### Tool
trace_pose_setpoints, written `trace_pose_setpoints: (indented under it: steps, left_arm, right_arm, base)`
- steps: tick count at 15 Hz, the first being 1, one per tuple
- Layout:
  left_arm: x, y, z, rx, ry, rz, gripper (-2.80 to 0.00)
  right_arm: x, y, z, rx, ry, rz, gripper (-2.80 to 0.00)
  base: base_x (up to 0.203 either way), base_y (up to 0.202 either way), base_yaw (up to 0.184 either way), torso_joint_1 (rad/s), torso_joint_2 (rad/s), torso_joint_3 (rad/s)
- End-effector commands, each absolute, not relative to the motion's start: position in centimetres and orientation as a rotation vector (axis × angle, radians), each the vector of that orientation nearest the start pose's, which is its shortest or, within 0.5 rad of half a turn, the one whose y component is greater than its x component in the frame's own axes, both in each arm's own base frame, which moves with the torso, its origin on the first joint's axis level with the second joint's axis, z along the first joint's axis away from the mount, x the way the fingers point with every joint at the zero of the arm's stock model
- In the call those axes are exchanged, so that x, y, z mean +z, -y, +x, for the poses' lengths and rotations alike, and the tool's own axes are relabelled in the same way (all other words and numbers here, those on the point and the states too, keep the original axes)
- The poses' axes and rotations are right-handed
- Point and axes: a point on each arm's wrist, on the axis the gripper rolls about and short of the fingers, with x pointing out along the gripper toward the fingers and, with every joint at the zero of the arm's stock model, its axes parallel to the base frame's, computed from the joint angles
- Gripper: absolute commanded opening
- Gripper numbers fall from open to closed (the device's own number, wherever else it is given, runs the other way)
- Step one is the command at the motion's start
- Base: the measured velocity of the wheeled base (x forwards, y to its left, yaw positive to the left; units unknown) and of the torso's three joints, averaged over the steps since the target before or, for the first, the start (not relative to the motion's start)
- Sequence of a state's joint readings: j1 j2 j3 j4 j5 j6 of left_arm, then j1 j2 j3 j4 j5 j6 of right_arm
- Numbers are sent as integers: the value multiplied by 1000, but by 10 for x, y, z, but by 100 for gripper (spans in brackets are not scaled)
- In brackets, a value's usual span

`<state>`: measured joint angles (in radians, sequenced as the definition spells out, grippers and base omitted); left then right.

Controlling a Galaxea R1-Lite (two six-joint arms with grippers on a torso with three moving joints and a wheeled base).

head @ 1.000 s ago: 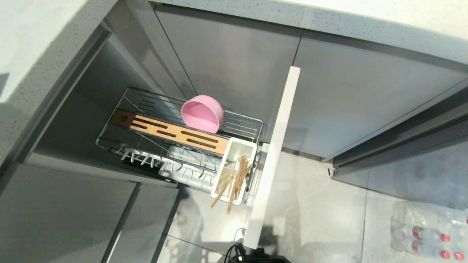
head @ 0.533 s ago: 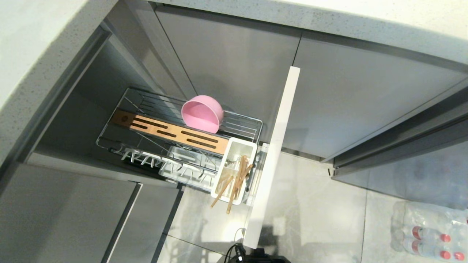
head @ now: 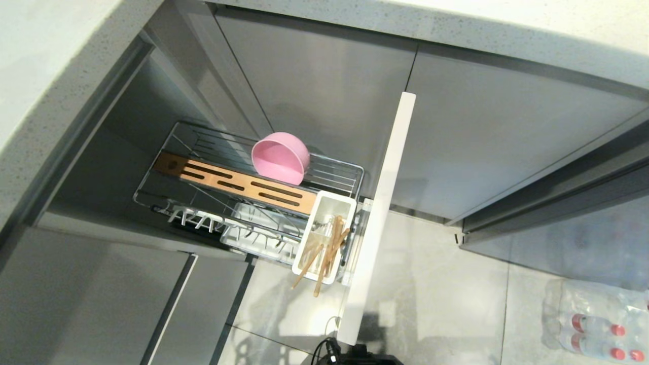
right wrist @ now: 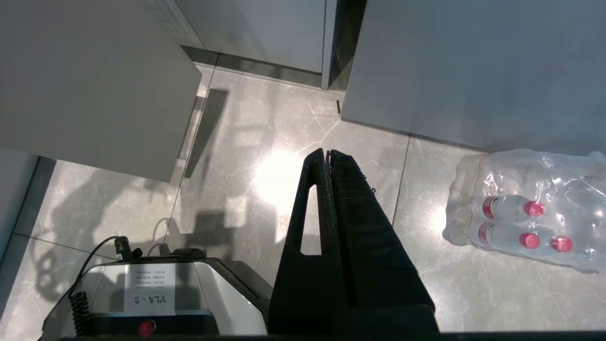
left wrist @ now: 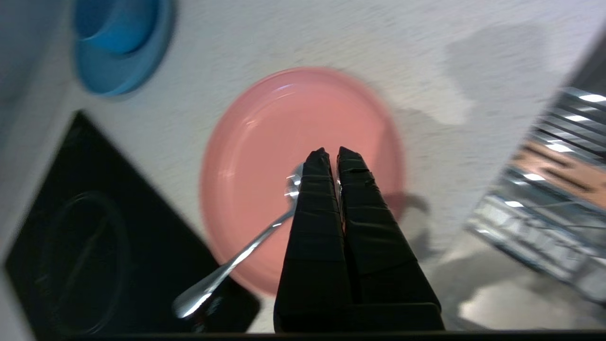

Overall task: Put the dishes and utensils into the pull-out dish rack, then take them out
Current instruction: Pick up the spoon and place it in the cupboard

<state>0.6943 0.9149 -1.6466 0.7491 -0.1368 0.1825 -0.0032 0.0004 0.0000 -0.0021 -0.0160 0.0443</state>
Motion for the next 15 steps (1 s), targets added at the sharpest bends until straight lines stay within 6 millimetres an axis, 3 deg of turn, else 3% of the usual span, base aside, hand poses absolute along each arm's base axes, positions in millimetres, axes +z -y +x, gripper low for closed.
trace_pose_setpoints:
  steps: [1,8,15]
  left_arm:
    - [405,-3,7,655,-110,162,-280]
    - [373,-51,33,938,-304,-36,-280]
    - [373,-47,31,977,47,-703,-280]
  right_arm:
    - [76,0,-23,-18,3,45,-280]
    - [76,0,-23,-18,3,45,-280]
    - [76,0,-23,-19,3,44,-280]
  base:
    - [0,0,0,0,0,0]
    - [0,0,0,0,0,0]
    - [0,0,0,0,0,0]
